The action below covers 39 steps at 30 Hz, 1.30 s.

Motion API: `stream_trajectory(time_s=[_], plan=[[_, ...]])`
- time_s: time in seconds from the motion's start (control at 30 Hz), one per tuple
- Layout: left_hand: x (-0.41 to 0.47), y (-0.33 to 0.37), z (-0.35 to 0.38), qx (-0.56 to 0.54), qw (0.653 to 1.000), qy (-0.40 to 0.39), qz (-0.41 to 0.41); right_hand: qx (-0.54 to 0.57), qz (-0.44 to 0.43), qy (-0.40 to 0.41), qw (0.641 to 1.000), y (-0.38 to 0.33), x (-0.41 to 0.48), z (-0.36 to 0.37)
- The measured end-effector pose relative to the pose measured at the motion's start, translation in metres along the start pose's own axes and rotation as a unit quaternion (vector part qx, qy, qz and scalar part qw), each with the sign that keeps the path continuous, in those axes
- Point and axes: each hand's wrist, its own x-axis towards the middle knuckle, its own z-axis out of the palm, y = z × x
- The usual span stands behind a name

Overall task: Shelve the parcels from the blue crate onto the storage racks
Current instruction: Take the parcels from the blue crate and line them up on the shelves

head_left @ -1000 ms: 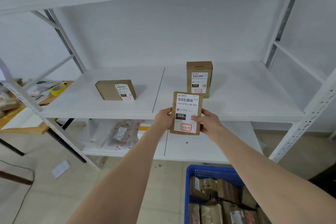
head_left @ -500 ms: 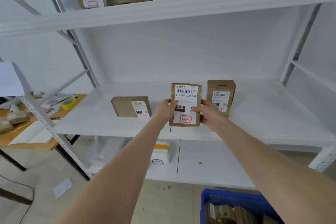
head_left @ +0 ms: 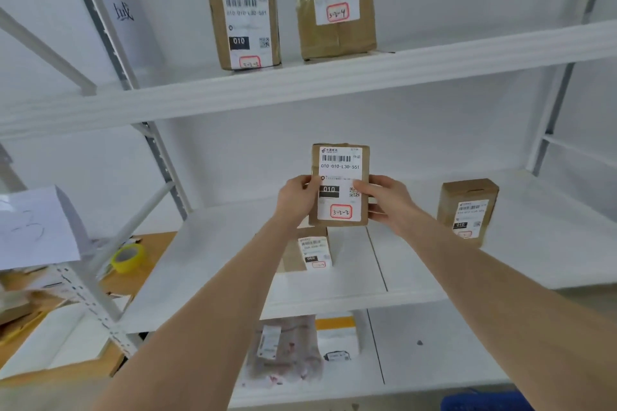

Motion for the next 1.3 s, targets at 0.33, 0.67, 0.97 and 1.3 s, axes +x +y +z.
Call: stream_trajectory(time_s=[0.33, 0.67, 0.97, 1.3], plan=[[-0.022, 0.012, -0.061, 0.013, 0.998, 0.040, 0.055, -0.023, -0.054, -0.010, 0.998, -0.031, -0.040, 0.046], [-0.072, 0.052, -0.114, 0.021, 0.986, 0.120, 0.112, -0.009, -0.117, -0.028, 0.993, -0.079, -0.096, 0.078], [-0.076, 0.076, -0.171, 0.031, 0.978, 0.154, 0.134, 0.002, -0.158, -0.037, 0.987, -0.116, -0.116, 0.129], [-0.030, 0.081, -0.263, 0.043, 0.968, 0.168, 0.184, 0.024, -0.203, -0.035, 0.978, -0.153, -0.094, 0.223]])
